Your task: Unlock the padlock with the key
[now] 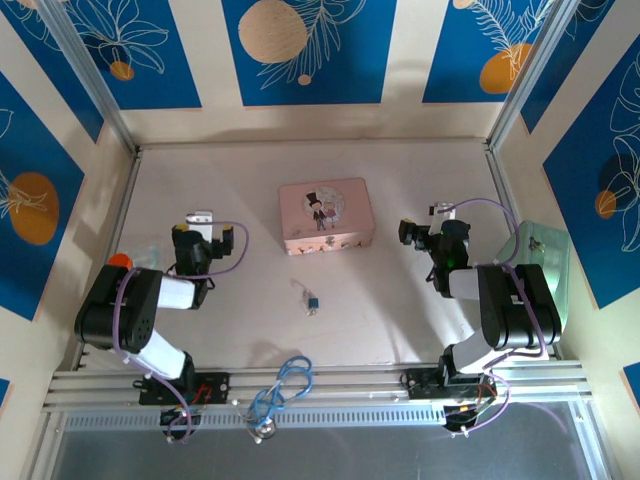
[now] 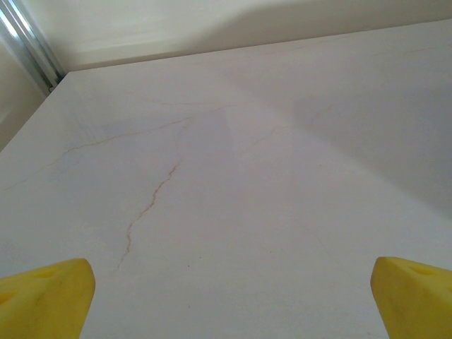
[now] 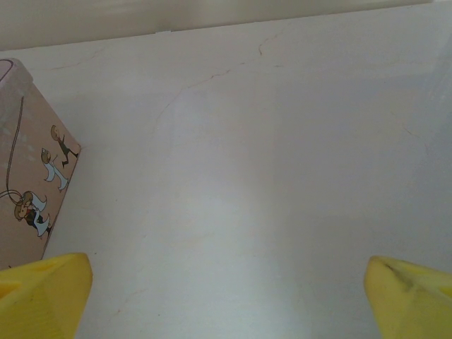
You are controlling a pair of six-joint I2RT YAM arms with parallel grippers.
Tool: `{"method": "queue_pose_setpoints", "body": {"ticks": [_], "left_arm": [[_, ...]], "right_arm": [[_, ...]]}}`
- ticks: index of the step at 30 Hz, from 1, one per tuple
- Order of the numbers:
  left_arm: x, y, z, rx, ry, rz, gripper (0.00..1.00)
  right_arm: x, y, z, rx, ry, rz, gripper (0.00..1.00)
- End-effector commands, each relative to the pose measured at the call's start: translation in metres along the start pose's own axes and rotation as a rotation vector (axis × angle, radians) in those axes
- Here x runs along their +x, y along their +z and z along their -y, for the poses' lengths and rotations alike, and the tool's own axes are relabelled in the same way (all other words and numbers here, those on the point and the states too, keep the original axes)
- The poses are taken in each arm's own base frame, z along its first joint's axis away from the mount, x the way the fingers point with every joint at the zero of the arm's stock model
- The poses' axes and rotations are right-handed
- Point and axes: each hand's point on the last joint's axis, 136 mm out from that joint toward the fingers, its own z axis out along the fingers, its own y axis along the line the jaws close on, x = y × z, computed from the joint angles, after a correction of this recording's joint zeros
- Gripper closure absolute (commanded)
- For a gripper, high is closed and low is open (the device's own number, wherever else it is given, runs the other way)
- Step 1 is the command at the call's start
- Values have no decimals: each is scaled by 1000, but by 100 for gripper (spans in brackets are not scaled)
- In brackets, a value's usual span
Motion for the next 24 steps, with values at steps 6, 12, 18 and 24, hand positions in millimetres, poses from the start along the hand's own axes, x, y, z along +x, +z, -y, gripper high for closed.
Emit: {"method": "queue_pose_setpoints", "body": {"ticks": [6,12,18,24], "left_arm": [[-2,-1,-1,7,10,18,1],[-2,-1,7,49,24,20,1],[-3,-1,7,50,26,20,1],[-2,0,7,55,23,17,1]], "right_arm": [[-8,0,-5,-22,-8,28,1],[-8,0,-5,-22,-8,29,1],[-8,1,-5,-33,-2,18,1],[-7,0,-7,-39,-9,24,1]]}}
